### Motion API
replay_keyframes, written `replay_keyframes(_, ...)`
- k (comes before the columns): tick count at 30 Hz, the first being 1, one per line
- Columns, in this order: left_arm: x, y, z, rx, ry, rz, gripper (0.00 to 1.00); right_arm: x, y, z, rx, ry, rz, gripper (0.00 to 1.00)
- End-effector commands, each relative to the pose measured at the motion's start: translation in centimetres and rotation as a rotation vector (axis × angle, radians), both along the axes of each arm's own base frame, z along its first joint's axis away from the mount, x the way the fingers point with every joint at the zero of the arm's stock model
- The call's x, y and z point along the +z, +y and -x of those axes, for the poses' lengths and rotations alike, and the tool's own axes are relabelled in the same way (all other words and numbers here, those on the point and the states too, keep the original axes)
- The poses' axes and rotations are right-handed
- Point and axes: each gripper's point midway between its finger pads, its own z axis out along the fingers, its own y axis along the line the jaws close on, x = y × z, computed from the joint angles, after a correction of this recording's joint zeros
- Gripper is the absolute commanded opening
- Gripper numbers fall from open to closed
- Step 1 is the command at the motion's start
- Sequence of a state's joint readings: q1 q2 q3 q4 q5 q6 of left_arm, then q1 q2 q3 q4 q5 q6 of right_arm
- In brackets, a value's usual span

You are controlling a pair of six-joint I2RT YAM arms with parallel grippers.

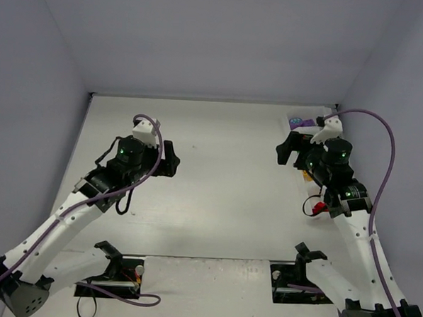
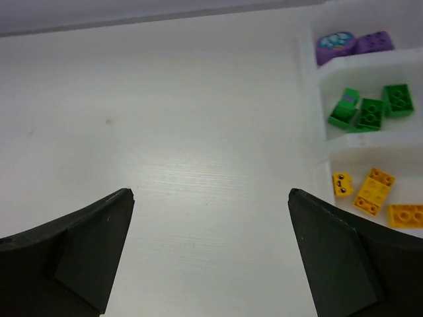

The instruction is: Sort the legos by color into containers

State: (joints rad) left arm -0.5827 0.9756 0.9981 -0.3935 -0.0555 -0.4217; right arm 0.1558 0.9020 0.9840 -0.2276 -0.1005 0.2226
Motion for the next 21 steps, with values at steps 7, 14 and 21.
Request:
replay_keyframes(7,6.2,4.5,3.0,0.143,-0.122,0.077,0.79,6.4,7.7,4.0,0.491,-0.227,-0.022,1.0)
replay_keyframes(14,6.3,7.1,5.0,0.242,-0.077,0.08,0.8,6.7,11.3,7.8,0.728,-0.242,-0.055,1.0)
replay_keyframes(21,4.8,9.0,5.9,0.324,-0.036,0.046,0.81,6.8,12.2,11.2,0.816,-0.259,-0.093,1.0)
